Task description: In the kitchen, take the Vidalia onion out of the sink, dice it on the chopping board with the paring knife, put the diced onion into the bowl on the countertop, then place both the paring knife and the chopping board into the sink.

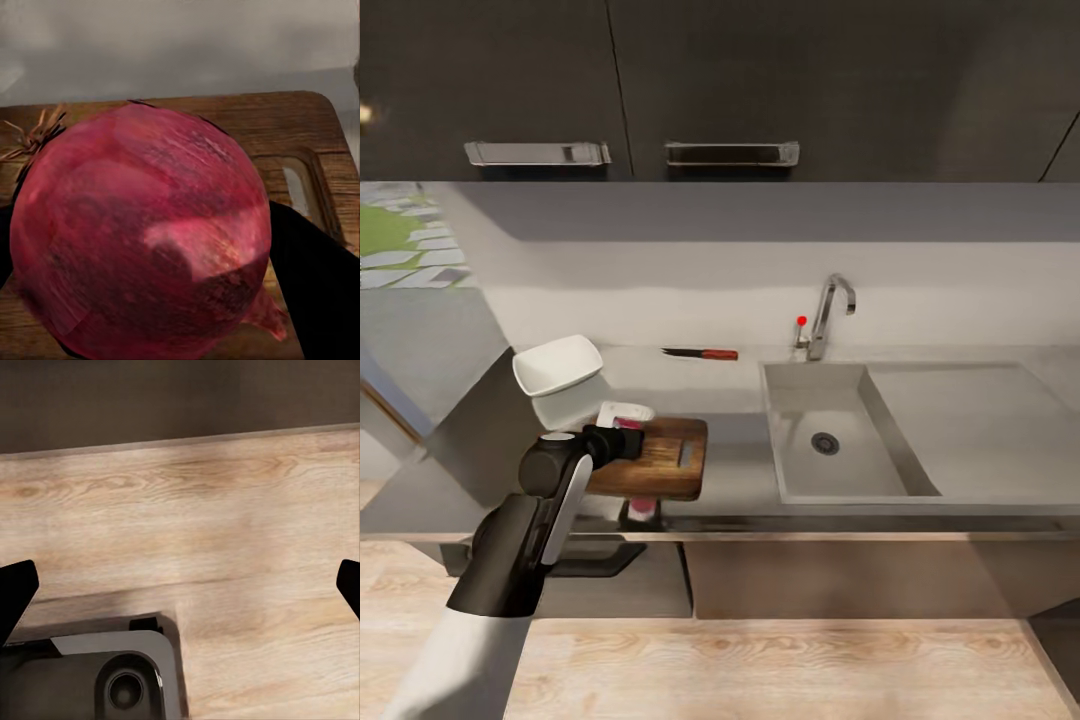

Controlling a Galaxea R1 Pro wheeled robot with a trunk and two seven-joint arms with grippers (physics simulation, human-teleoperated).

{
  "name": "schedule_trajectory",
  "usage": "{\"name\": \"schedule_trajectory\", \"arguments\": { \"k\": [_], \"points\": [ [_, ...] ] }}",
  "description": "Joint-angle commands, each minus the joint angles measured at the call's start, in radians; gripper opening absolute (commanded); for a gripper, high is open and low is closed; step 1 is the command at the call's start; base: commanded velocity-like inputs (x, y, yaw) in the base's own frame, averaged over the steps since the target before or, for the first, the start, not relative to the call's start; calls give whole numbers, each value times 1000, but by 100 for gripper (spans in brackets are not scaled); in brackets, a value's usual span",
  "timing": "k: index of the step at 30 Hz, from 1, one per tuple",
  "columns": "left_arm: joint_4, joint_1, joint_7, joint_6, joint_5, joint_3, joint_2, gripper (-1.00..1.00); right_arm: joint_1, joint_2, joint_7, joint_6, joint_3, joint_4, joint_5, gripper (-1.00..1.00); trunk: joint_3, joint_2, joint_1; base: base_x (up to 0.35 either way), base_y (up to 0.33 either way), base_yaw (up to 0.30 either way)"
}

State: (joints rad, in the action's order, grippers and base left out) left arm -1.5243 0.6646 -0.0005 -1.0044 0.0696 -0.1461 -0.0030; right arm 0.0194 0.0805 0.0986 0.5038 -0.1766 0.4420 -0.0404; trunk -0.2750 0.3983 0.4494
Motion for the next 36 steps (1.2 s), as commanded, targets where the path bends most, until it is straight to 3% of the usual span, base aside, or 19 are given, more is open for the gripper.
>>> {"name": "schedule_trajectory", "arguments": {
  "k": [1, 12, 24, 36],
  "points": [
    [0, 1, 2, -4, 6, 0, 0, -100, 1, -1, 10, 1, -6, 2, -4, 100, -2, 2, 1, 53, 305, 0],
    [1, 1, 2, -3, 6, -1, 0, -100, 1, -1, 10, 1, -6, 2, -4, 100, -2, 2, 1, 111, 163, 0],
    [9, -4, 2, -3, 5, -3, 0, -100, 1, -1, 10, 1, -6, 2, -4, 100, -2, 2, 1, 96, -91, 0],
    [9, -6, 2, -3, 6, -3, 1, -100, 1, -1, 10, 1, -6, 2, -4, 100, -2, 2, 1, -52, -11, 0]
  ]
}}
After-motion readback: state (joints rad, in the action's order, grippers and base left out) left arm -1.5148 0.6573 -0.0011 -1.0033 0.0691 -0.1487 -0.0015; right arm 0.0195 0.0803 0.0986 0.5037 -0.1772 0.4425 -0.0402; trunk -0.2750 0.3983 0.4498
